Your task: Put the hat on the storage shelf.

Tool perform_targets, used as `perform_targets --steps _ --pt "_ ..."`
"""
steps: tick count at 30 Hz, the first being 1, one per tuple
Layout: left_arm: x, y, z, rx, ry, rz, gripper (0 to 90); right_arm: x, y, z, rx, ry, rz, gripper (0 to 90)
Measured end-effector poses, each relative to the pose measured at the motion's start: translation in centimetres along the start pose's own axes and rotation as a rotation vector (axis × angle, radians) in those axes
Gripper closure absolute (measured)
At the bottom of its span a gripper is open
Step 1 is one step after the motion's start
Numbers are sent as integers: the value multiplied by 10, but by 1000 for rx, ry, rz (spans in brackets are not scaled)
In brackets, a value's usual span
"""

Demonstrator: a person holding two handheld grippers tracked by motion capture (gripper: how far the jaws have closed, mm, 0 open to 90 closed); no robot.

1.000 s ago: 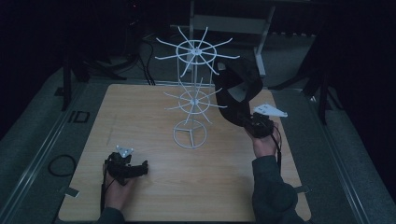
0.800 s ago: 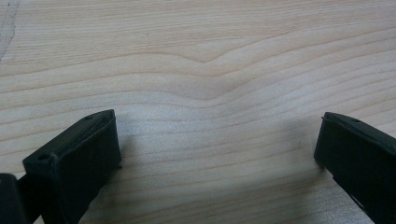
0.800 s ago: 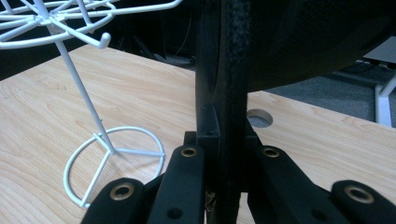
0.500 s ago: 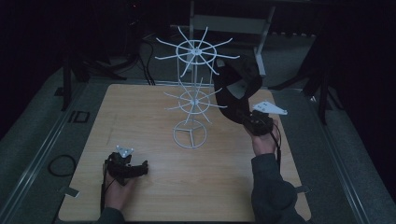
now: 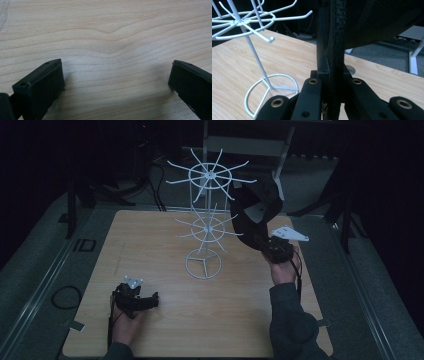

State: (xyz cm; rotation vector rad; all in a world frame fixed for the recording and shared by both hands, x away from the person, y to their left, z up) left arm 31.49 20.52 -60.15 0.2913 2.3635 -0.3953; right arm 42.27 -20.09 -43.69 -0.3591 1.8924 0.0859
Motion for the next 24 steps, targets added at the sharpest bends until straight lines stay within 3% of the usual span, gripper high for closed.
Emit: perform_targets --steps 24 --pt "0 0 0 -1 -1 0 2 -19 -7 -7 28 -48 -7 865"
Point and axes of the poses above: each handheld gripper's, and its own axes: z roughly forward along the jaws, x roughly out of its underside, y roughly to its left, the point moved 4 cm from there along z, roughly forward along the jaws, and after that the axes turned 15 degrees about x, right-handed, at the moved point
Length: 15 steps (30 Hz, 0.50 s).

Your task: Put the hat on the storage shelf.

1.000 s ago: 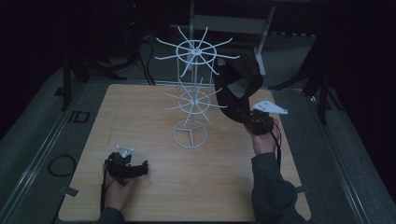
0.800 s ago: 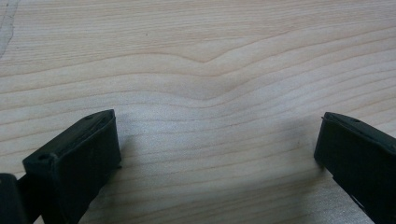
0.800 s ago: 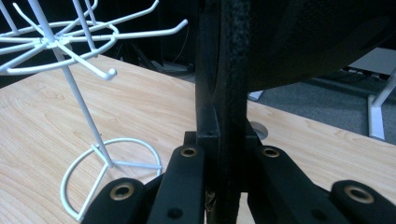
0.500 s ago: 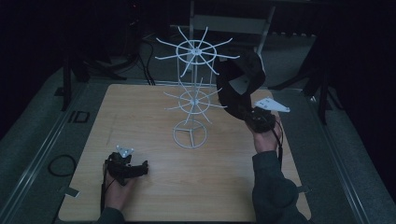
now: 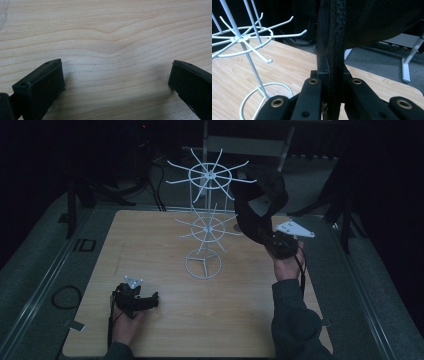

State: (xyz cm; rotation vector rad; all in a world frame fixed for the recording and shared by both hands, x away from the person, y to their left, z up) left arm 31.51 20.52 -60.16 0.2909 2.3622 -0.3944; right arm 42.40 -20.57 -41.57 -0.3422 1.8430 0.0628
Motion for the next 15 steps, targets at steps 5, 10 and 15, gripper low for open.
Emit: perform_targets --steps 5,10,15 --pt "0 0 0 0 2 1 2 -2 -1 -1 3 -5 -1 865" --pt "0 0 0 0 2 1 2 -2 -3 -1 8 -7 3 865" --pt "0 0 0 1 1 1 2 -3 -4 -2 10 -11 6 865"
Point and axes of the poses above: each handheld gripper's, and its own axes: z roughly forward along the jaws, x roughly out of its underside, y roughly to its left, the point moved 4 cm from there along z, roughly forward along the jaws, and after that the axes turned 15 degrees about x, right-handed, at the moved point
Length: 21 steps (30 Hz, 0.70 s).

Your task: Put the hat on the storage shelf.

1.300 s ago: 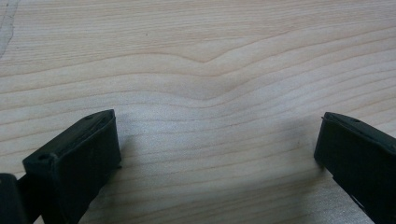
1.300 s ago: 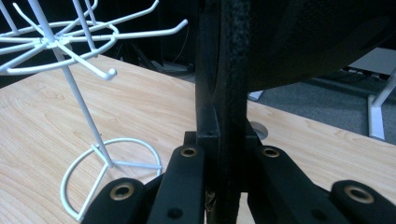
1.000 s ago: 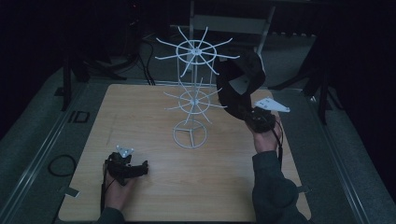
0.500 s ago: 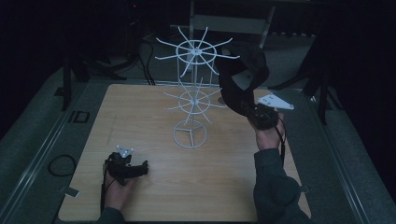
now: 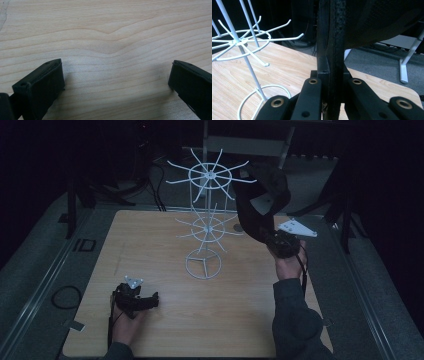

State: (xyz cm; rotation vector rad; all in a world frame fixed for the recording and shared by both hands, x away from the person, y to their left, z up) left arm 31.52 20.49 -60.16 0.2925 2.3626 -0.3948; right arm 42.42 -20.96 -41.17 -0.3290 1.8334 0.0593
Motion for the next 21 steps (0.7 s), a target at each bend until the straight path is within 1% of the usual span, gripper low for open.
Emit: perform_targets --steps 21 --pt "0 0 0 1 1 2 2 -6 -4 -3 11 -19 7 865"
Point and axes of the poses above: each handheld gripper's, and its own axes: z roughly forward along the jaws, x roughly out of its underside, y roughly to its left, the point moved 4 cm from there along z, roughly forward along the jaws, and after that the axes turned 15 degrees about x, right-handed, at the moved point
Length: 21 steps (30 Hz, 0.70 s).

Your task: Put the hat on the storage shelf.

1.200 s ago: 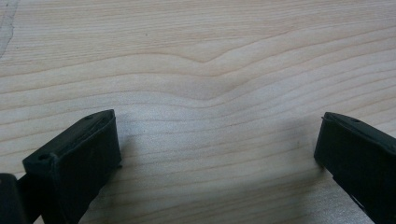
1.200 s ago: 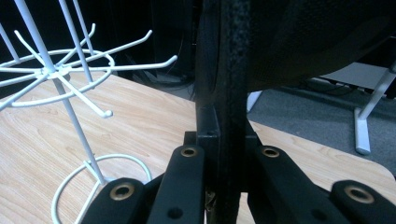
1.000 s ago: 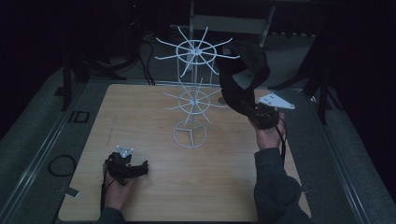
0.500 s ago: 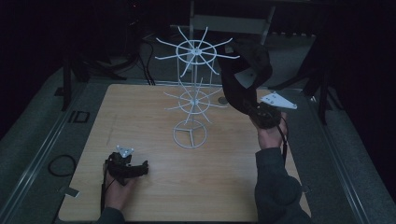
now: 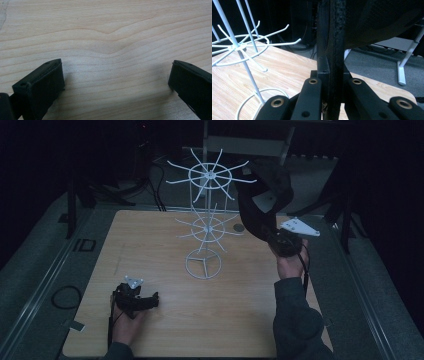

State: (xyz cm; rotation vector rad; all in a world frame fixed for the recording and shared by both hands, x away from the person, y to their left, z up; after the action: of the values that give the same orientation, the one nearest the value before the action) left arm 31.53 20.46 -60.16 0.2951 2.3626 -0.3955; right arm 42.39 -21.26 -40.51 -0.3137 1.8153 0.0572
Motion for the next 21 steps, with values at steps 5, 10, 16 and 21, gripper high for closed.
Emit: perform_targets --steps 5,10,16,21 --pt "0 0 0 0 0 1 2 -2 0 -1 1 -4 -2 865" --pt "0 0 0 1 1 2 2 -4 0 -2 3 -10 -1 866" --pt "0 0 0 2 1 1 2 -6 -2 -3 8 -20 3 865" --pt "0 0 0 2 1 1 2 -9 -2 -7 12 -37 2 865"
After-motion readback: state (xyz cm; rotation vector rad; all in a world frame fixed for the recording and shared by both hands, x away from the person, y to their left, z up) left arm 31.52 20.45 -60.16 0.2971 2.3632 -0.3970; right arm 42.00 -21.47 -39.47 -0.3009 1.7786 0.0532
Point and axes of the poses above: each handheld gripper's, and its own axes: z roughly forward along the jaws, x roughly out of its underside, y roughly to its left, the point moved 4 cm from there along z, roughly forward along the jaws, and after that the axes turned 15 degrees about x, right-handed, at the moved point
